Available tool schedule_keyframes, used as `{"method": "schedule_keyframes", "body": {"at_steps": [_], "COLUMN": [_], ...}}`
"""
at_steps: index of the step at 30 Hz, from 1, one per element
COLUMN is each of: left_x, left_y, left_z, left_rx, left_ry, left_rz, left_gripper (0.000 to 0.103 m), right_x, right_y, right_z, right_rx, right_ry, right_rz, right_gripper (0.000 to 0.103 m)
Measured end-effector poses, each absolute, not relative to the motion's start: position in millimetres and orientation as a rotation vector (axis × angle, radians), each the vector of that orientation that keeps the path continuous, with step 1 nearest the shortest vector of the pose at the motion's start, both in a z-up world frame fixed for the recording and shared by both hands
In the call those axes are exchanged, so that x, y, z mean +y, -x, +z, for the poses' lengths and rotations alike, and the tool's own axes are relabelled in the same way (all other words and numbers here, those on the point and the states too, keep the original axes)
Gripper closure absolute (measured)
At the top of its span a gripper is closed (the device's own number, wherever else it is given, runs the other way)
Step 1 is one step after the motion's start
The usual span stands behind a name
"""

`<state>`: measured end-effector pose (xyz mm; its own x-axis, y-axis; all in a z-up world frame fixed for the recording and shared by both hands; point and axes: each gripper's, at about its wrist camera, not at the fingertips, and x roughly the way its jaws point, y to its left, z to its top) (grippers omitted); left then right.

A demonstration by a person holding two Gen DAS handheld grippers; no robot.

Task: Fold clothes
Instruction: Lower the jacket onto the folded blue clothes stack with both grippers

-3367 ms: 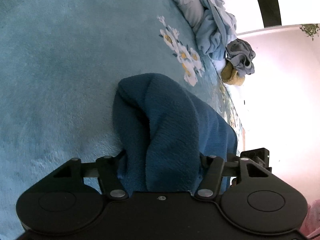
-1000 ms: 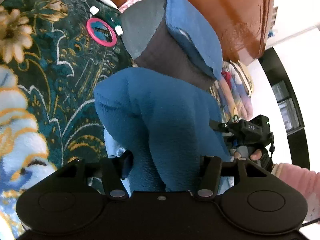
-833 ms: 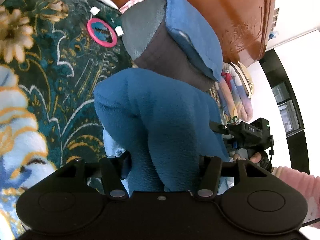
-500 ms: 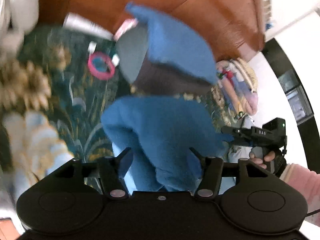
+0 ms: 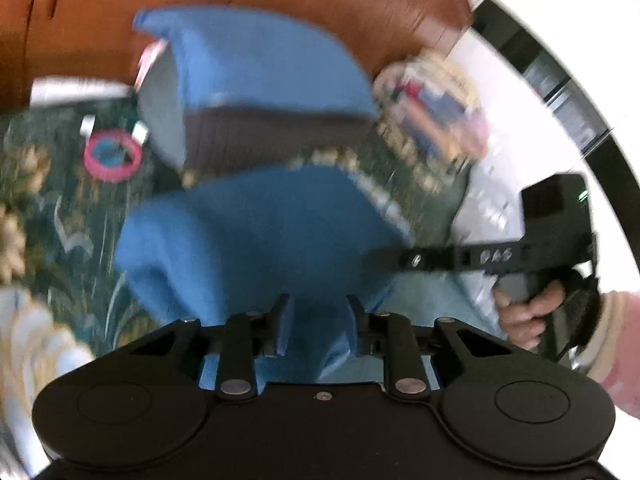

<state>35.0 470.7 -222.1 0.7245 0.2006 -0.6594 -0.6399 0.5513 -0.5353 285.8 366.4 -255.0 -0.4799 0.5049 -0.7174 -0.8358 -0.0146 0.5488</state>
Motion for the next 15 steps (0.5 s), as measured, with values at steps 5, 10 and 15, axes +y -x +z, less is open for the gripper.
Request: {"method": "schedule_keyframes", "body": {"at_steps": [5, 10, 15], "left_x": [455, 449, 451], "left_y": [-22, -23, -28], "left_z": [-245, -256, -262], "left_rx": [0.618, 0.640, 0.659], "left_ry": [0.899, 0.897, 0.882], "left_rz": [0.528, 0.520, 0.525], "left_gripper": [0.081, 0.082, 0.082], "right_x": [344, 330, 330], "right_y": [-277, -276, -278], "right_z": [-266, -279, -286], "right_rx": [1.262, 1.284, 1.288], "right_ry": [0.430, 0.436, 0.429], "right_rz": [1.653, 1.599, 1.586], "right_gripper": [0.072, 0.072, 0.073]}}
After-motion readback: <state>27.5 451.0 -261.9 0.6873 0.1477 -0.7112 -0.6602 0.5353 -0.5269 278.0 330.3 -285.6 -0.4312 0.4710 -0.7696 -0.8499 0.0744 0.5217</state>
